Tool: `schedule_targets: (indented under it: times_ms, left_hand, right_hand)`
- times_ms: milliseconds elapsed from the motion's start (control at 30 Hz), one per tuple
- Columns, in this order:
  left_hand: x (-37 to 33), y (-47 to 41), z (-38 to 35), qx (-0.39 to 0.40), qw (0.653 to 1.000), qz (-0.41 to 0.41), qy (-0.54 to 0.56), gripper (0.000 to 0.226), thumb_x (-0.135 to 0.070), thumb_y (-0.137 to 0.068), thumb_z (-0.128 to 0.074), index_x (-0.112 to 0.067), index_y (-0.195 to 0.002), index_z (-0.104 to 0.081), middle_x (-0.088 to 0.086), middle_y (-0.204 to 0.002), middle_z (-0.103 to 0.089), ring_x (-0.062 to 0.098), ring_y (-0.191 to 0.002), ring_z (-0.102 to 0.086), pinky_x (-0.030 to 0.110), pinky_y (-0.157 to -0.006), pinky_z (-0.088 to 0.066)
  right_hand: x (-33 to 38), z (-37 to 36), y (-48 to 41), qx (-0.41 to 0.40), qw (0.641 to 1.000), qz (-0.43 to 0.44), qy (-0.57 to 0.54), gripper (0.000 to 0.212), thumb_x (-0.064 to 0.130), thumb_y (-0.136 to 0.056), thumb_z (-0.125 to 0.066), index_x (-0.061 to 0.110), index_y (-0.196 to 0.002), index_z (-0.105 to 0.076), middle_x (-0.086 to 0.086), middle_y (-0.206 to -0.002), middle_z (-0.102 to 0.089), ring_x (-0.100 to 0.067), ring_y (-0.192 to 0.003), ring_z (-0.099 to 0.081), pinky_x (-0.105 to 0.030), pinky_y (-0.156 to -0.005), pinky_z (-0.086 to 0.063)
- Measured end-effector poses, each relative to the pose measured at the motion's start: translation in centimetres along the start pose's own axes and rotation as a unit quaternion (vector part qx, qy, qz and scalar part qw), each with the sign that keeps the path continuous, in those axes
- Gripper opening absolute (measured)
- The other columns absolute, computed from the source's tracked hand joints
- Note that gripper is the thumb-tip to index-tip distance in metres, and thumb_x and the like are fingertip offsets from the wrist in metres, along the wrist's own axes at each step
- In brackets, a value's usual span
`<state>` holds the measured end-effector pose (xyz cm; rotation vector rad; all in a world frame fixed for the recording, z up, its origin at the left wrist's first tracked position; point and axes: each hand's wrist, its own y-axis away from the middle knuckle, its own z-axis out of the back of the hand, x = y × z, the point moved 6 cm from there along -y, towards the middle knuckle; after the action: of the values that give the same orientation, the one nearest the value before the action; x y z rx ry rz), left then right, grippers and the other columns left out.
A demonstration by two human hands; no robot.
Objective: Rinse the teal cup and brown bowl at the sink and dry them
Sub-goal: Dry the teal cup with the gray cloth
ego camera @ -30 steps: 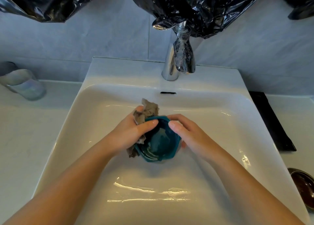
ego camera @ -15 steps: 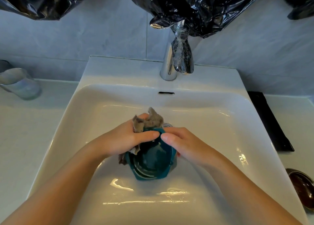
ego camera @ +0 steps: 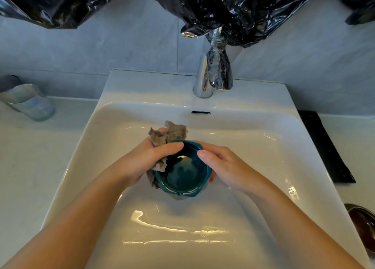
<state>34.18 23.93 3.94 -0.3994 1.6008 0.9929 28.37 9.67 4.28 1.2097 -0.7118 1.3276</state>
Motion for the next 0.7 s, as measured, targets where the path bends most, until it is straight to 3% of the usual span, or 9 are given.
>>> schedule_targets:
  times_ms: [67,133,233,333,433,500,567,633,700]
  left_hand:
    - [0.2,0.0,-0.1,0.002,1.000,0.015,-0.013,0.033,-0.033,-0.076,-0.071,-0.018,-0.105,-0.066,0.004,-0.095,-0.075,0.020,-0.089,-0.071,0.026,-0.077,-0.057]
    - [0.4,-0.3,0.5,-0.072,0.997,0.017,-0.026,0.027,-0.029,-0.082,-0.069,-0.018,-0.106,-0.064,0.005,-0.095,-0.073,0.022,-0.088,-0.069,0.027,-0.075,-0.055]
    - [0.5,-0.4,1.3,-0.174,0.984,0.017,-0.021,0.030,-0.029,-0.083,-0.067,-0.019,-0.110,-0.059,0.005,-0.096,-0.070,0.020,-0.085,-0.068,0.029,-0.064,-0.053]
    - [0.3,-0.3,1.1,-0.207,0.978,0.008,-0.027,0.040,-0.043,-0.073,-0.069,-0.024,-0.107,-0.058,0.001,-0.094,-0.070,0.017,-0.085,-0.068,0.031,-0.066,-0.056]
    - [0.4,-0.4,0.4,-0.207,0.977,0.017,-0.046,0.051,-0.057,-0.066,-0.066,-0.026,-0.105,-0.057,-0.003,-0.093,-0.070,0.014,-0.086,-0.068,0.039,-0.077,-0.058]
    - [0.2,-0.4,-0.4,-0.179,0.983,0.001,-0.040,0.055,-0.065,-0.066,-0.062,-0.026,-0.105,-0.061,-0.003,-0.094,-0.071,0.014,-0.088,-0.069,0.043,-0.084,-0.057]
    - [-0.4,-0.2,-0.6,-0.157,0.987,-0.022,-0.016,0.049,-0.065,-0.080,-0.054,-0.022,-0.102,-0.065,0.001,-0.094,-0.073,0.017,-0.088,-0.070,0.044,-0.088,-0.055]
    - [-0.5,0.1,0.4,-0.170,0.985,-0.002,0.019,0.058,-0.068,-0.086,-0.039,-0.020,-0.106,-0.065,0.007,-0.096,-0.073,0.021,-0.090,-0.070,0.043,-0.090,-0.054]
    - [-0.1,0.4,1.9,-0.208,0.977,0.037,0.027,0.073,-0.077,-0.079,-0.029,-0.023,-0.118,-0.060,0.007,-0.102,-0.070,0.024,-0.095,-0.067,0.046,-0.095,-0.050]
  right_hand:
    - [-0.1,0.0,0.2,0.010,1.000,-0.013,0.012,0.030,0.042,-0.099,-0.036,0.049,-0.115,-0.061,0.011,-0.102,-0.069,-0.009,-0.091,-0.063,-0.022,-0.062,-0.051]
    - [-0.1,0.3,0.3,-0.032,0.998,-0.021,0.039,0.031,0.041,-0.101,-0.042,0.047,-0.130,-0.052,0.020,-0.112,-0.063,-0.007,-0.102,-0.060,-0.016,-0.070,-0.052]
    - [1.0,-0.1,0.7,-0.069,0.987,0.004,0.148,0.072,0.055,-0.088,-0.058,0.036,-0.150,-0.027,0.020,-0.136,-0.042,-0.004,-0.124,-0.046,-0.017,-0.095,-0.046]
    - [2.0,-1.4,1.0,-0.045,0.972,-0.018,0.229,0.108,0.069,-0.072,-0.067,0.035,-0.153,-0.003,0.017,-0.151,-0.024,-0.007,-0.130,-0.040,-0.019,-0.095,-0.044]
    - [2.0,-1.8,0.9,-0.036,0.957,-0.035,0.285,0.120,0.073,-0.065,-0.069,0.040,-0.150,0.008,0.016,-0.150,-0.019,-0.011,-0.129,-0.041,-0.025,-0.095,-0.047]
    - [1.4,-1.4,0.7,-0.051,0.968,-0.045,0.241,0.117,0.066,-0.066,-0.073,0.042,-0.150,0.004,0.015,-0.148,-0.023,-0.010,-0.128,-0.042,-0.026,-0.097,-0.048]
    - [0.8,-0.7,0.6,-0.058,0.988,-0.044,0.140,0.107,0.054,-0.068,-0.078,0.043,-0.149,-0.009,0.016,-0.145,-0.033,-0.002,-0.125,-0.045,-0.023,-0.097,-0.049]
    - [0.5,-0.2,0.5,-0.046,0.998,-0.031,0.021,0.087,0.040,-0.072,-0.081,0.047,-0.139,-0.026,0.023,-0.131,-0.046,0.006,-0.115,-0.053,-0.016,-0.087,-0.052]
    - [0.2,-0.1,0.5,-0.033,0.995,-0.036,-0.082,0.077,0.039,-0.067,-0.081,0.053,-0.127,-0.036,0.023,-0.122,-0.053,0.003,-0.107,-0.059,-0.017,-0.078,-0.054]
